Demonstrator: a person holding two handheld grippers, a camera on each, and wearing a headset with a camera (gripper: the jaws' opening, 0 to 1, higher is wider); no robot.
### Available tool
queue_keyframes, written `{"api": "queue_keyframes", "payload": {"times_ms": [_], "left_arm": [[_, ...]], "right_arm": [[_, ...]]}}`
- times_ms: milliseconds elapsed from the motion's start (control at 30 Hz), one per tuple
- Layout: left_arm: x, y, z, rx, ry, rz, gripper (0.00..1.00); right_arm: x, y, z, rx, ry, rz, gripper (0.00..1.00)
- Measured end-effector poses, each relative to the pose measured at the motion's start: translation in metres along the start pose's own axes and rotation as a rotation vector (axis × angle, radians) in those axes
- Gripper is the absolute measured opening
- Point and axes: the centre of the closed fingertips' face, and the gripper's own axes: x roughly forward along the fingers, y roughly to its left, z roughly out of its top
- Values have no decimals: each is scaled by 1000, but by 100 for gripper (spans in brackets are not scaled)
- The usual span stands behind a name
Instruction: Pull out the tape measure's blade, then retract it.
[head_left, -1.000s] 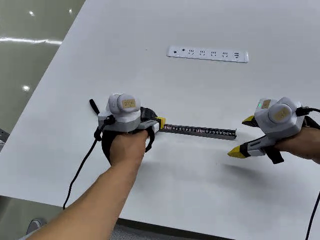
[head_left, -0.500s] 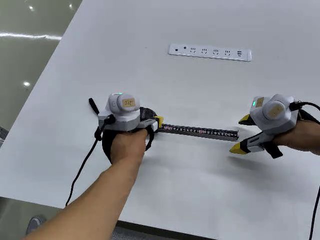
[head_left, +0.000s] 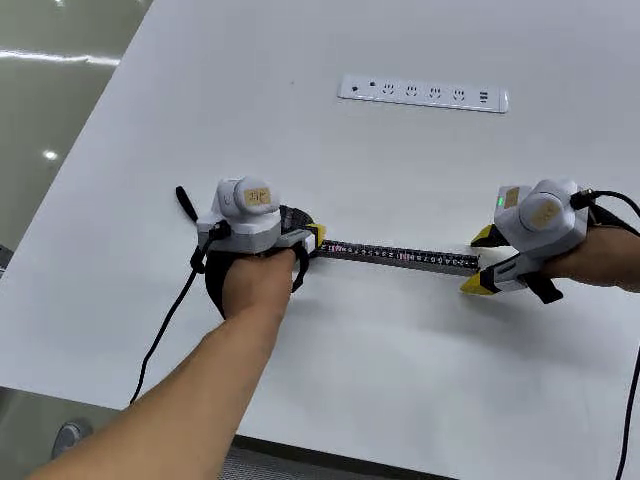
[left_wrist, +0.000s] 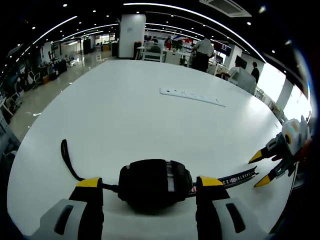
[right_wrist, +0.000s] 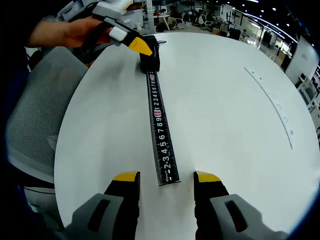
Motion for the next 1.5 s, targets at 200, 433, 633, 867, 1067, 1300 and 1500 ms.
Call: {"api": "queue_keyframes", "payload": {"times_ms": [200,433,633,867,1067,1300,1500], "left_arm": [[3,1,-4,-5,8,-2,71],[7,-1,-6,-19,11,-10,72],[7,0,-7,-30,7,-8,70],[7,0,-9,-35,4,-12,69],[7,-2,-9,-29,-1,-17,66],[8,-3,-9,-27,-3,-19,65],[7,-6,-9,-26,-10,-21,62]], "right_arm": [[1,-4,-3,-33,-7,6,30],[1,0,-3,-191,16,24,21],[2,2,-3,-203,23,38,16],[1,0,-5,-193,32,44,13],[2,-1,-5,-212,42,56,13],[2,0,-5,-227,40,64,13],[2,0,-5,-235,41,65,12]]}}
